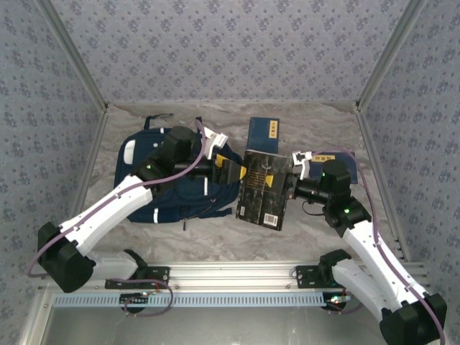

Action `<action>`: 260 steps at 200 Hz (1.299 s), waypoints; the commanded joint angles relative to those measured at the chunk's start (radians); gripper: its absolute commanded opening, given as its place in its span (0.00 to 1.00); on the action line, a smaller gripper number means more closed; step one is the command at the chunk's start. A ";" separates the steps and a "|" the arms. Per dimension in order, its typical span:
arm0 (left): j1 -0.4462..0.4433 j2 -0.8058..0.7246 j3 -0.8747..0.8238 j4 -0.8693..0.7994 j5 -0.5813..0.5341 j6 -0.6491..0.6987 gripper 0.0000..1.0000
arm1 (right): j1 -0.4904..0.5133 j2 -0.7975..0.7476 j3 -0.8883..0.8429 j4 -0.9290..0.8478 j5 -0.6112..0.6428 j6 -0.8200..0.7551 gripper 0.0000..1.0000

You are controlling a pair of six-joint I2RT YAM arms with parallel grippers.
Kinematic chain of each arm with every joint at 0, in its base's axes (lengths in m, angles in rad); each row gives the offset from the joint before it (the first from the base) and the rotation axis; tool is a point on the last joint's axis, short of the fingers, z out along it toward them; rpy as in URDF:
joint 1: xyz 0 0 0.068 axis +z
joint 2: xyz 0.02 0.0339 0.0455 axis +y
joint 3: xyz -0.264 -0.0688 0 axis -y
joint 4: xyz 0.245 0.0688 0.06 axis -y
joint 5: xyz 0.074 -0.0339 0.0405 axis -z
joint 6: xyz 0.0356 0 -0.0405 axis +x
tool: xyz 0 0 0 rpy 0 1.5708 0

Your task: Pack books, pencil case, and school supplies into a backpack

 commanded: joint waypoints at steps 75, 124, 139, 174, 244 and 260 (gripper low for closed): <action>-0.009 -0.033 0.014 0.007 0.147 0.115 0.78 | 0.107 -0.020 0.156 0.256 -0.227 0.039 0.00; -0.019 -0.032 -0.052 0.250 0.317 -0.018 0.58 | 0.104 -0.005 0.187 0.129 -0.158 -0.063 0.00; -0.019 -0.039 -0.067 0.290 0.329 -0.036 0.40 | 0.100 -0.006 0.186 0.106 -0.132 -0.084 0.00; -0.018 -0.042 -0.079 0.341 0.357 -0.058 0.00 | 0.099 -0.010 0.174 0.105 -0.113 -0.078 0.00; 0.014 -0.169 -0.227 0.684 0.005 -0.340 0.00 | 0.083 -0.196 -0.002 0.166 0.249 -0.007 0.78; 0.014 -0.182 -0.290 0.826 -0.113 -0.462 0.00 | 0.084 -0.214 -0.068 0.269 0.275 0.062 0.80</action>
